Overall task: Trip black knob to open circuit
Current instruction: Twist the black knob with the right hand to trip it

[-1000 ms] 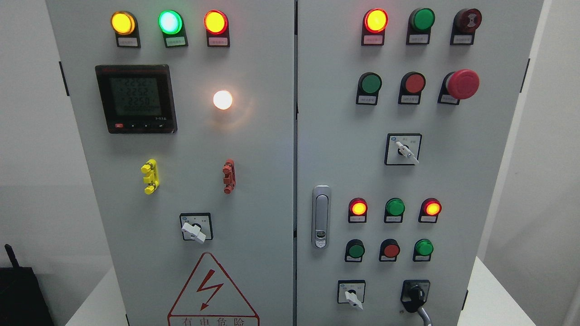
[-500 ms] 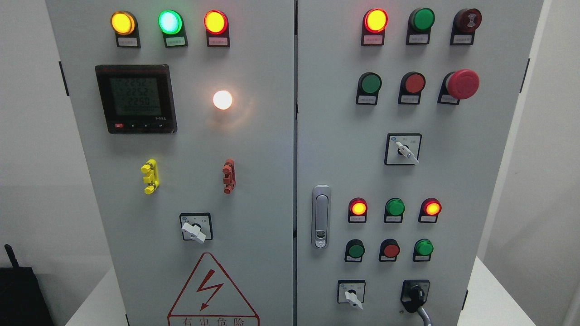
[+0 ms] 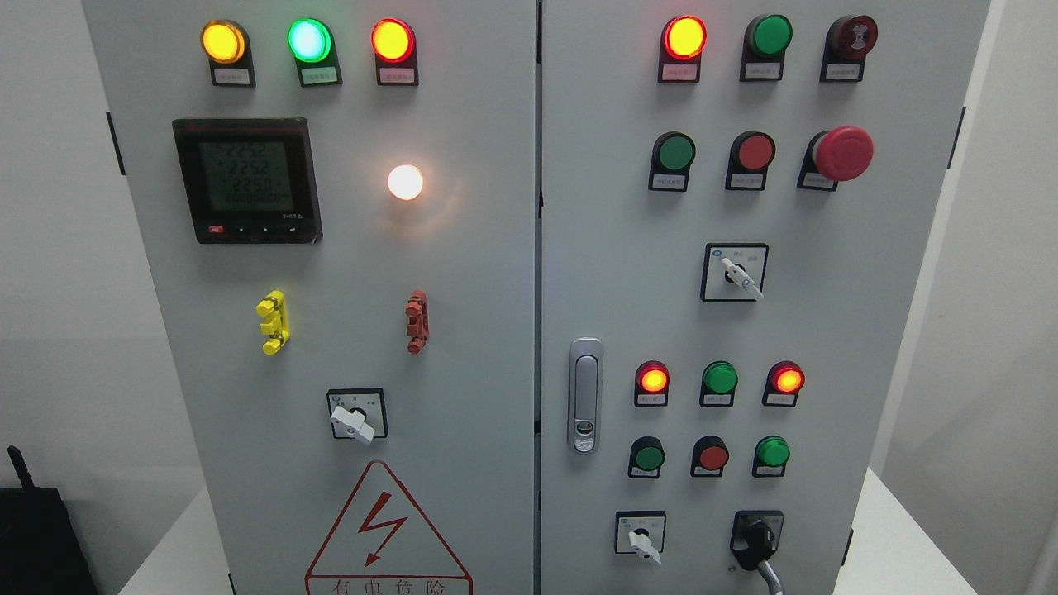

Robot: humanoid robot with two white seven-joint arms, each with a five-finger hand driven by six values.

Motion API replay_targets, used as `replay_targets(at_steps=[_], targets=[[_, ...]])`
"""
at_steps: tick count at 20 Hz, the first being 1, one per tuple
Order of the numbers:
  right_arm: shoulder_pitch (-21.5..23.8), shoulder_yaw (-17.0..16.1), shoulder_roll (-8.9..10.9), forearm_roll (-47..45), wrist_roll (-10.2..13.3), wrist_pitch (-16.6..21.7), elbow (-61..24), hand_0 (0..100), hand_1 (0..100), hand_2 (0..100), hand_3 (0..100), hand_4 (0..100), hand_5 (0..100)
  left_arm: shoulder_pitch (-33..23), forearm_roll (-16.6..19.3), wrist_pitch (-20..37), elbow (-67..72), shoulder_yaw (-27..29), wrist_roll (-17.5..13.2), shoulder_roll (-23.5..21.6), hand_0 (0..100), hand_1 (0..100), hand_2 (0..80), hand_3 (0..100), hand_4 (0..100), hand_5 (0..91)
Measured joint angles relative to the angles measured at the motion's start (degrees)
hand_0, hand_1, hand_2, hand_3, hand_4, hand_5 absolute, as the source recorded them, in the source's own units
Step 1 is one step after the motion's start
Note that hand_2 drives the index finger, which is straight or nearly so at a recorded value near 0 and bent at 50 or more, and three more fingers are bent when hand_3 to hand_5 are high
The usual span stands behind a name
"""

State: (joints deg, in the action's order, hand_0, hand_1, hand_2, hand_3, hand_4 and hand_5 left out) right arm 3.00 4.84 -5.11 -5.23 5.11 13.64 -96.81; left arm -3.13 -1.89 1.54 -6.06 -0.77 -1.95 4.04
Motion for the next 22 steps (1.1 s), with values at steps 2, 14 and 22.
replay_targets(at_steps=[2, 14, 22], targets=[[0.0, 0.0, 0.0, 0.0, 0.0, 0.0, 0.0, 7, 10, 0, 100, 100, 100, 0.0, 0.0, 0.0, 0.0, 0.0, 0.0, 0.0, 12, 39, 0.0, 0, 0, 0.0], [-0.13, 0.4, 0.0, -0.01, 0.02, 0.0, 0.02, 7, 10, 0, 100, 100, 100, 0.0, 0.0, 0.0, 0.0, 0.0, 0.0, 0.0, 12, 39, 0.0, 0, 0, 0.0], [-0.21, 0.4, 0.02, -0.03, 0.03, -0.05, 0.03, 7, 10, 0, 100, 100, 100, 0.0, 0.0, 0.0, 0.0, 0.0, 0.0, 0.0, 12, 39, 0.0, 0, 0, 0.0]])
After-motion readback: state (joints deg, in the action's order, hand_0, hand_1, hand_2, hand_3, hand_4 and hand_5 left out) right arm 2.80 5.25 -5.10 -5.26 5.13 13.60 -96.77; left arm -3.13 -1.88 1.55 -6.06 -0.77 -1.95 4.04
